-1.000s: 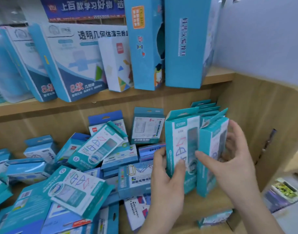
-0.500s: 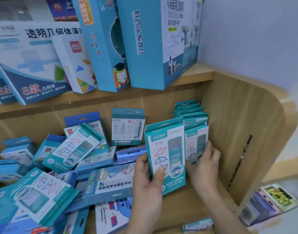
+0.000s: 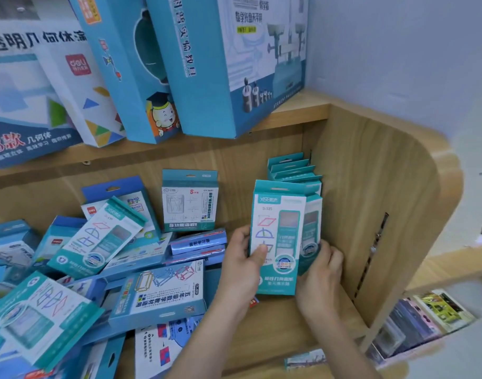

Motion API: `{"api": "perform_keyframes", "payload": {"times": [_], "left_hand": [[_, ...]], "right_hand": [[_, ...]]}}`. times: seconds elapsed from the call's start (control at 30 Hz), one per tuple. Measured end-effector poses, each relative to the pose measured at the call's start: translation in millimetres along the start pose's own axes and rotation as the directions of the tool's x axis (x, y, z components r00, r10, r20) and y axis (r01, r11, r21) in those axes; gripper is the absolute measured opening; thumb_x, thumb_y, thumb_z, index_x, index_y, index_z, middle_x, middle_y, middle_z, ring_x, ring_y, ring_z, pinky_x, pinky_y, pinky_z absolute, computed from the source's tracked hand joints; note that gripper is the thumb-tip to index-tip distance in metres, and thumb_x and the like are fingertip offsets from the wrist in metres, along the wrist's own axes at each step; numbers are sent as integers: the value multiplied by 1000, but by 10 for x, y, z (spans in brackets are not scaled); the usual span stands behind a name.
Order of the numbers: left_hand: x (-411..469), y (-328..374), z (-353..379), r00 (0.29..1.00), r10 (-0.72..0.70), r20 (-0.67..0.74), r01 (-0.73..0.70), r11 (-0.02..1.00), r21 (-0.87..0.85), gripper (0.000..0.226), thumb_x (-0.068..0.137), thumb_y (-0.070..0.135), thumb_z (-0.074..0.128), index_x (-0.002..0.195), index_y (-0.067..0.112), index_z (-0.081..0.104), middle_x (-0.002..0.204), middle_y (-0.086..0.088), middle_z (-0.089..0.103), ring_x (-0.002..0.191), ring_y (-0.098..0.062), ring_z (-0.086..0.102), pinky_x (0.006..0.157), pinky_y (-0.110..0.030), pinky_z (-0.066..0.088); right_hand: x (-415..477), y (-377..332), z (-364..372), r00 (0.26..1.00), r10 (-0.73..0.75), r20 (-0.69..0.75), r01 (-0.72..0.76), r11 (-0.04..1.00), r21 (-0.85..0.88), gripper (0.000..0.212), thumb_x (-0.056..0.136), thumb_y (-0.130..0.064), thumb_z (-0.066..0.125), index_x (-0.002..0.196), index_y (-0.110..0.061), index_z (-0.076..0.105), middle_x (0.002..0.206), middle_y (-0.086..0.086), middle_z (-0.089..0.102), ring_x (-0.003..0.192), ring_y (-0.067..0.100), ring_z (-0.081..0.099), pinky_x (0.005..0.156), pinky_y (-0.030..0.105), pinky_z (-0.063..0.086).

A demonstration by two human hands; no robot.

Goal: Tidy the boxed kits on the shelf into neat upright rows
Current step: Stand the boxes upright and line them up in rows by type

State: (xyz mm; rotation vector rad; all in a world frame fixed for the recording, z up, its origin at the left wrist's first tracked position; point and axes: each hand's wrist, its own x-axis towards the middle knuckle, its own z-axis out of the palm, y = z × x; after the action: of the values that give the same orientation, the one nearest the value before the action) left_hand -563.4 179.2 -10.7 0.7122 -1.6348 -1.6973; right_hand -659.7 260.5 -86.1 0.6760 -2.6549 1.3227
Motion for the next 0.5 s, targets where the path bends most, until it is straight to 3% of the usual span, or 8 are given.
{"api": "perform_keyframes", "payload": {"times": [0.1, 0.33, 0.5], "left_hand": [[113, -64, -21, 999, -22, 33, 20, 999, 32, 28, 92, -6, 51, 104, 20, 54, 105, -2, 69, 98, -20, 66, 90, -43, 52], [238, -267, 98, 996, -74, 47, 69, 992, 107, 31, 92, -2, 51, 103, 27, 48, 113, 1, 65, 107, -16, 62, 93, -42, 51], [281, -380, 324, 998, -43, 43, 35, 986, 163, 32, 91, 0, 55, 108, 25, 44, 113, 2, 66, 104, -11, 64, 91, -43, 52]], "right_hand": [[-46, 43, -69, 998, -25, 53, 26, 1000, -11, 82, 72, -10, 76, 139, -10, 30, 135, 10, 31, 117, 33, 45, 89, 39, 45], [-182, 36, -215, 994, -62, 88, 50, 990, 135, 72, 79, -6, 64, 142, -15, 31, 137, 5, 35, 112, 23, 54, 84, 25, 40], [-75, 6, -216, 977, -165, 138, 140, 974, 178, 72, 87, -13, 57, 149, -18, 21, 148, 0, 36, 131, 17, 41, 103, 31, 40]]}}
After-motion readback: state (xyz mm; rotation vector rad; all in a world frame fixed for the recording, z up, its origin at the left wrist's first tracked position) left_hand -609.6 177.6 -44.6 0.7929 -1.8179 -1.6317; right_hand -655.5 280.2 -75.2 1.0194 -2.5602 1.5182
